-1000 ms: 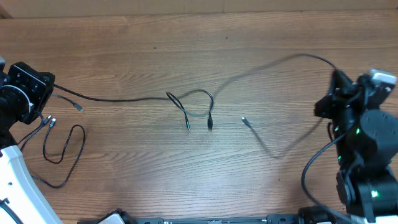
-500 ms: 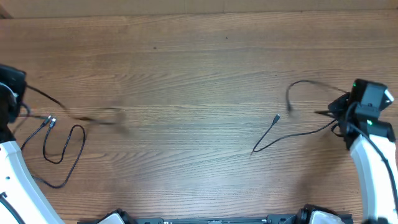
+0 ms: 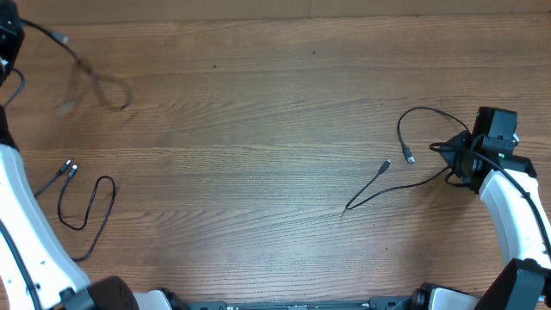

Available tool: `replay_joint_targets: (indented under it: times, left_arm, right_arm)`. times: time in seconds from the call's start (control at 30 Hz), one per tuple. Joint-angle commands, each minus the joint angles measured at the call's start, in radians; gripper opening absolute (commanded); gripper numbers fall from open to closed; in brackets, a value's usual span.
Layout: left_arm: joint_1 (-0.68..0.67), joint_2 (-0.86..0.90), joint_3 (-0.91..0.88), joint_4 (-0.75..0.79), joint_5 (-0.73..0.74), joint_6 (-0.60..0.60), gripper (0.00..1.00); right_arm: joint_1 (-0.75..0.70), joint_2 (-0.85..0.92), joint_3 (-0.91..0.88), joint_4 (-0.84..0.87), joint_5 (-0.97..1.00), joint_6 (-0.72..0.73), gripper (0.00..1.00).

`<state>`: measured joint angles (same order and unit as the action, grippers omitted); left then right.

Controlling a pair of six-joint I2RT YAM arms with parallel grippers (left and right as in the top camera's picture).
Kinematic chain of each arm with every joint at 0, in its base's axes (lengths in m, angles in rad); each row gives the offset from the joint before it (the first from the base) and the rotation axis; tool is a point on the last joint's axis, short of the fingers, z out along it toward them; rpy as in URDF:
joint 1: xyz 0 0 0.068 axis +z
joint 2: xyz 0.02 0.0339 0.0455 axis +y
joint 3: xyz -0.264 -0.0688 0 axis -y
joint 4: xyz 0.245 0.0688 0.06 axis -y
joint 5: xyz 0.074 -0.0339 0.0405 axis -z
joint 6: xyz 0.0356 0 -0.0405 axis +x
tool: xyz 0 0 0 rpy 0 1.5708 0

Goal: Untangle cables

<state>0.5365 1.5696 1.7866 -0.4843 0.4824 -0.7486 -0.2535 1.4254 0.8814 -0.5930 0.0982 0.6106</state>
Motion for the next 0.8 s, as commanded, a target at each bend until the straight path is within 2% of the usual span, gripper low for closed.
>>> replay_joint_targets:
  times: [0.0, 0.23, 0.4, 0.6, 0.77]
  left_arm:
    - [-0.003, 0.067, 0.009, 0.006, -0.067, 0.032, 0.05]
    - [0.002, 0.246, 0.009, -0.085, -0.32, 0.027, 0.04]
    - [0.027, 0.325, 0.009, -0.164, -0.562, -0.077, 0.04]
    - [0.095, 0.317, 0.026, -0.068, -0.567, -0.032, 0.04]
    - [0.158, 0.315, 0.098, -0.056, -0.568, -0.013, 0.04]
  right_arm:
    - [0.04, 0.0, -0.002, 0.003, -0.075, -0.017, 0.04]
    - [0.176, 0.0, -0.002, 0.003, -0.078, -0.043, 0.04]
    - [0.319, 0.0, -0.002, 0.008, -0.078, -0.043, 0.04]
    - [0.462, 0.0, -0.002, 0.031, -0.078, -0.042, 0.04]
    - [0.542, 0.001, -0.002, 0.047, -0.078, -0.042, 0.04]
